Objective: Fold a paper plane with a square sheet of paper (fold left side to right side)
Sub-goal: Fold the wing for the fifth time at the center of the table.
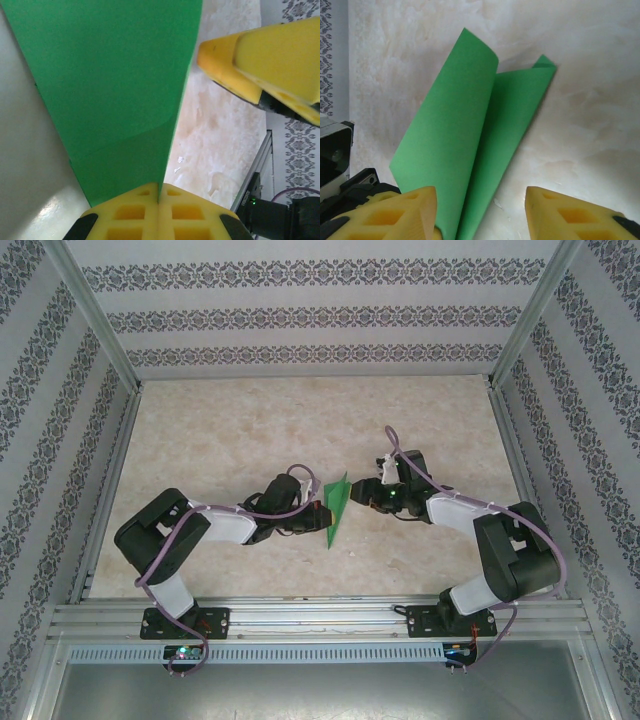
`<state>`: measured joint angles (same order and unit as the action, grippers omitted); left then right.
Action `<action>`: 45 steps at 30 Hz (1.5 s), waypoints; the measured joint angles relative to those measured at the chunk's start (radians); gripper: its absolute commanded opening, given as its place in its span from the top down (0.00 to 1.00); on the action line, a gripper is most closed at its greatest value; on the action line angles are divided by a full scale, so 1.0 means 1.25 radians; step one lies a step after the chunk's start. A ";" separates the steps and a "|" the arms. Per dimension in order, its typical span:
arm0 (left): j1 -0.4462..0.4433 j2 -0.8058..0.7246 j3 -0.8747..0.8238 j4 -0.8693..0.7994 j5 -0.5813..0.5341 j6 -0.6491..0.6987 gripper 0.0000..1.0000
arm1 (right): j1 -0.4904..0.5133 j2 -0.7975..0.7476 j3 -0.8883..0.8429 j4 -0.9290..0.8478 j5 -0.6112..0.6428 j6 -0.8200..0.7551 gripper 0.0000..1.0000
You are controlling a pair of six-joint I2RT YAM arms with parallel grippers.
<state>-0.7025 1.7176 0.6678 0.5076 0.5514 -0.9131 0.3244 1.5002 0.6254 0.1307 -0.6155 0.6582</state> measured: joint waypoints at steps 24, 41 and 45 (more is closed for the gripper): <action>0.011 0.085 -0.014 0.134 0.038 -0.082 1.00 | 0.074 0.103 0.027 0.079 0.053 0.077 0.54; 0.015 0.099 -0.017 0.157 0.038 -0.102 1.00 | 0.090 0.134 0.039 0.086 0.062 0.079 0.54; 0.015 0.102 -0.018 0.169 0.038 -0.109 1.00 | 0.097 0.145 0.045 0.087 0.063 0.079 0.56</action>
<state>-0.6838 1.8454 0.6453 0.7193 0.5995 -1.0492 0.4454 1.6810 0.6819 0.2398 -0.5373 0.7574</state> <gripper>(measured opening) 0.057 0.446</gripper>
